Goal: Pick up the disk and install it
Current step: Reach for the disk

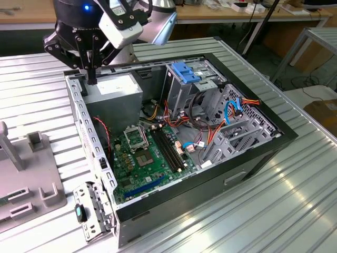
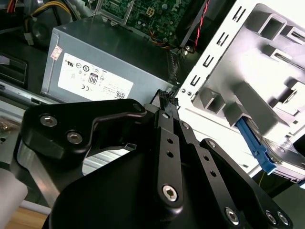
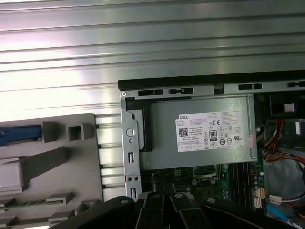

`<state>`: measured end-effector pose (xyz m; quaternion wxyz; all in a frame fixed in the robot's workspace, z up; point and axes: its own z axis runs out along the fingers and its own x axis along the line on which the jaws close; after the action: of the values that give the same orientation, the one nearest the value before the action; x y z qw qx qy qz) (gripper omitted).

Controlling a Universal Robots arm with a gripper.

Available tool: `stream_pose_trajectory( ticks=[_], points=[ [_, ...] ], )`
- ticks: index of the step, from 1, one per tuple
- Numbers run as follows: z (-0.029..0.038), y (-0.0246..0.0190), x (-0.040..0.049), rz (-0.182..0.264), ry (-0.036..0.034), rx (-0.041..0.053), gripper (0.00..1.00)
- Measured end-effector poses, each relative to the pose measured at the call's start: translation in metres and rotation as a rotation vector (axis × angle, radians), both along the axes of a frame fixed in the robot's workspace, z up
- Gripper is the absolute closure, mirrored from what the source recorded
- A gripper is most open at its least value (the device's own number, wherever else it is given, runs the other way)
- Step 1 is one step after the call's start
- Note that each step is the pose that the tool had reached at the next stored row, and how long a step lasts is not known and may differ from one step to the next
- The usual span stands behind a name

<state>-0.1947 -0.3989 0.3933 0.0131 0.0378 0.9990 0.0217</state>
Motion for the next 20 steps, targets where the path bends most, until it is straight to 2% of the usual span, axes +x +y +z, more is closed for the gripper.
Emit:
stream_pose_trajectory(
  ticks=[6, 14, 17, 20],
  points=[
    [0.0001, 0.0000, -0.0113, 0.000, 0.0001, -0.0001, 0.89],
    [-0.0001, 0.0000, -0.0321, 0.000, 0.0000, 0.0000, 0.89],
    [-0.0001, 0.0000, -0.0472, 0.000, -0.0001, 0.0000, 0.89],
    [-0.0001, 0.0000, -0.0483, 0.000, 0.0001, -0.0001, 0.89]
  ],
)
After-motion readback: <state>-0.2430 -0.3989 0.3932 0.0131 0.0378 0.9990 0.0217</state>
